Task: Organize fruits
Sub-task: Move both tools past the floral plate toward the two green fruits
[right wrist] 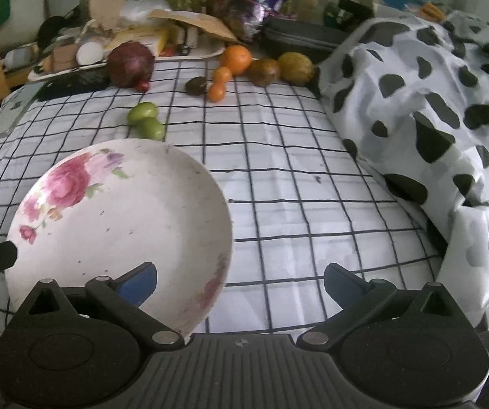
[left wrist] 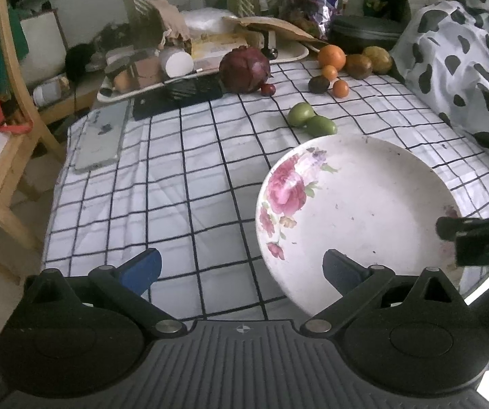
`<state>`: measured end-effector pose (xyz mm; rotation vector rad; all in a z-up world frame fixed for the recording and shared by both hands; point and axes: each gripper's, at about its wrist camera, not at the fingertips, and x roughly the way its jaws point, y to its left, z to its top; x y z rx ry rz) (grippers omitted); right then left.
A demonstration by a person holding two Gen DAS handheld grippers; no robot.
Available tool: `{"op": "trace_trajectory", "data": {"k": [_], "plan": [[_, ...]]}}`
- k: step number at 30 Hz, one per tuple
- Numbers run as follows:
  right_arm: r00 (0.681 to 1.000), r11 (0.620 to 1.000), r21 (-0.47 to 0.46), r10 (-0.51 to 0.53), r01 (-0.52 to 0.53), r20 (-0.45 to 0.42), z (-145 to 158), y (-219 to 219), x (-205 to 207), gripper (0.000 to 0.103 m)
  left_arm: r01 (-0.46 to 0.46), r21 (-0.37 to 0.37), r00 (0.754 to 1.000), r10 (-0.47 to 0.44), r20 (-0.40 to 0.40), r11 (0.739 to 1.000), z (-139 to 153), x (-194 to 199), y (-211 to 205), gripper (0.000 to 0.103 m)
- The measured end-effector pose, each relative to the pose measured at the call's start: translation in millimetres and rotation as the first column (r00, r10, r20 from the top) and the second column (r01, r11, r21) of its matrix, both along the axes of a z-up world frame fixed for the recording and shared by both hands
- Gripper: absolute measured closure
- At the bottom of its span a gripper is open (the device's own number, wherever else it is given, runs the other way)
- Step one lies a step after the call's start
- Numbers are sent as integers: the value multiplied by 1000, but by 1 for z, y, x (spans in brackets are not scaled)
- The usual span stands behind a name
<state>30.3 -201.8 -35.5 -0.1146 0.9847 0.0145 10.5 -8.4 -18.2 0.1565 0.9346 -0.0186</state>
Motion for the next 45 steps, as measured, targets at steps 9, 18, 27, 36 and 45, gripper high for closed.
{"op": "trace_trajectory", "data": {"k": [9, 18, 27, 36, 45], "plan": [[999, 998, 61, -29, 28, 15, 7, -12, -1, 0, 37, 40, 998, -38, 40, 999, 6, -7, -3, 0], [999, 998, 51, -31, 29, 43, 24, -12, -5, 0, 52, 18, 996, -53, 73, 998, 11, -8, -1, 0], [999, 996, 86, 2, -6, 47, 19, -10, -4, 0, 58, -27, 992, -54, 114, 998, 9, -9, 5, 0], [995, 991, 103, 80, -85, 57, 13, -2, 7, 0, 147, -131, 985, -133, 105, 980, 18, 9, 12, 0], [992, 988, 117, 89, -99, 87, 8, -4, 32, 0, 244, -135, 968, -233, 90, 960, 15, 35, 9, 0]]}}
